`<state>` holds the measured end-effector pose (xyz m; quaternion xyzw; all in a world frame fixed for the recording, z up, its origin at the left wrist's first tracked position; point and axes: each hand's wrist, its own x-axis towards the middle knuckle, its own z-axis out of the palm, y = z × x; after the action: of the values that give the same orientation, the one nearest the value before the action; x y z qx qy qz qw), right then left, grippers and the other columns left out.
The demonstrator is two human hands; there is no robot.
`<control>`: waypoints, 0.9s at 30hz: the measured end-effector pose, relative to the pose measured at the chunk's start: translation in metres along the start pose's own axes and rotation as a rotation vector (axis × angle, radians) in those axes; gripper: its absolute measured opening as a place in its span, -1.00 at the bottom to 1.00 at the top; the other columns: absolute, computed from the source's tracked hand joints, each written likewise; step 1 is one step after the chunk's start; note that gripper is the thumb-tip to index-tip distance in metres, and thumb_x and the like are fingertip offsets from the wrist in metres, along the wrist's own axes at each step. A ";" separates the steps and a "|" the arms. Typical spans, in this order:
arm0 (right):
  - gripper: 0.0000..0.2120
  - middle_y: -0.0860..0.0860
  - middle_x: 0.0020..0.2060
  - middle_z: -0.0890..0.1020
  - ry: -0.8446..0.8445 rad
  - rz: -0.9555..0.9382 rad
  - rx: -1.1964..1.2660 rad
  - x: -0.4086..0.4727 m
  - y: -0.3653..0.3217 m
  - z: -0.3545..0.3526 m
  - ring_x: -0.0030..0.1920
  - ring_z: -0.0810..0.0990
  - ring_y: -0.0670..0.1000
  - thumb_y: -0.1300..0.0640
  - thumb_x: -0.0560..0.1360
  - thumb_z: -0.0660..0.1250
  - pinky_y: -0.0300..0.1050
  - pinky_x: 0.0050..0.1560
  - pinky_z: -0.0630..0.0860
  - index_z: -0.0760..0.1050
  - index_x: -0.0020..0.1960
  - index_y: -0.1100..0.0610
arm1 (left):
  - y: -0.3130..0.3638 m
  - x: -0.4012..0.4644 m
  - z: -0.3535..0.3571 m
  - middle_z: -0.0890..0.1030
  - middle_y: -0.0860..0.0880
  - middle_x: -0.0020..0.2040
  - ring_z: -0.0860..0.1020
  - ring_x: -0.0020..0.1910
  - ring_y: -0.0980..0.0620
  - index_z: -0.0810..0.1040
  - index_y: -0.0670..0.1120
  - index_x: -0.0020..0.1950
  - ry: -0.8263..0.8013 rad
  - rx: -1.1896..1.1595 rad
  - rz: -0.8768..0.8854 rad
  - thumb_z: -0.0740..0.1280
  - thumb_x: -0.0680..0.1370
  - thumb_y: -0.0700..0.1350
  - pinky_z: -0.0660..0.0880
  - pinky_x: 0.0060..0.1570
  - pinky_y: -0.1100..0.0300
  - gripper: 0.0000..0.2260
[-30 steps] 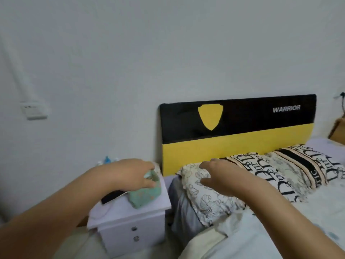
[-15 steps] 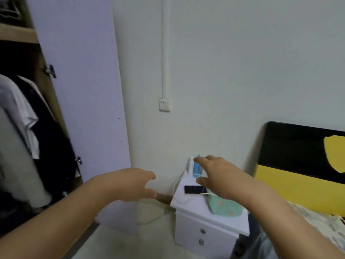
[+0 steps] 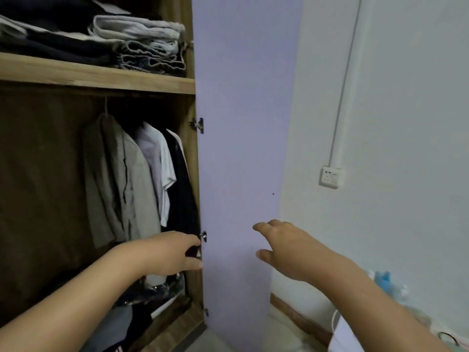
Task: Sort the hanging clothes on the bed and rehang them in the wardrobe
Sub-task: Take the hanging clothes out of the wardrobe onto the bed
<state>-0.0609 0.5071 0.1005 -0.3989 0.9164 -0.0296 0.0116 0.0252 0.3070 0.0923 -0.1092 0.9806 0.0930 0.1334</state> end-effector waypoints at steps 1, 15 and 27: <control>-0.54 0.10 0.34 0.36 0.003 -0.024 0.011 0.012 -0.007 0.001 0.32 0.34 0.13 -0.01 0.60 0.14 0.03 0.30 0.36 0.17 0.45 0.08 | -0.013 0.003 -0.004 0.27 0.00 0.47 0.32 0.37 0.04 0.12 0.02 0.51 0.007 -0.021 -0.021 0.17 0.59 0.12 0.28 0.30 0.27 -0.47; -0.57 0.09 0.34 0.41 0.024 -0.350 0.135 0.194 -0.042 -0.011 0.33 0.38 0.08 0.05 0.60 0.16 -0.09 0.29 0.33 0.24 0.45 0.05 | -0.142 0.066 -0.060 0.49 0.00 0.28 0.47 0.19 0.10 0.31 -0.02 0.41 0.305 -0.158 -0.298 0.21 0.58 0.07 0.40 0.20 0.29 -0.57; -0.70 0.02 0.18 0.54 0.103 -0.590 0.413 0.346 -0.074 -0.037 0.14 0.52 0.00 0.14 0.58 0.19 -0.21 0.13 0.45 0.44 0.30 0.07 | -0.214 0.115 -0.095 0.58 0.03 0.13 0.53 0.02 0.14 0.43 -0.01 0.29 0.531 -0.248 -0.488 0.26 0.56 0.03 0.50 0.00 0.29 -0.68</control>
<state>-0.2448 0.2053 0.1430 -0.6336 0.7358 -0.2362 0.0368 -0.0551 0.0600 0.1174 -0.3750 0.9075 0.1450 -0.1216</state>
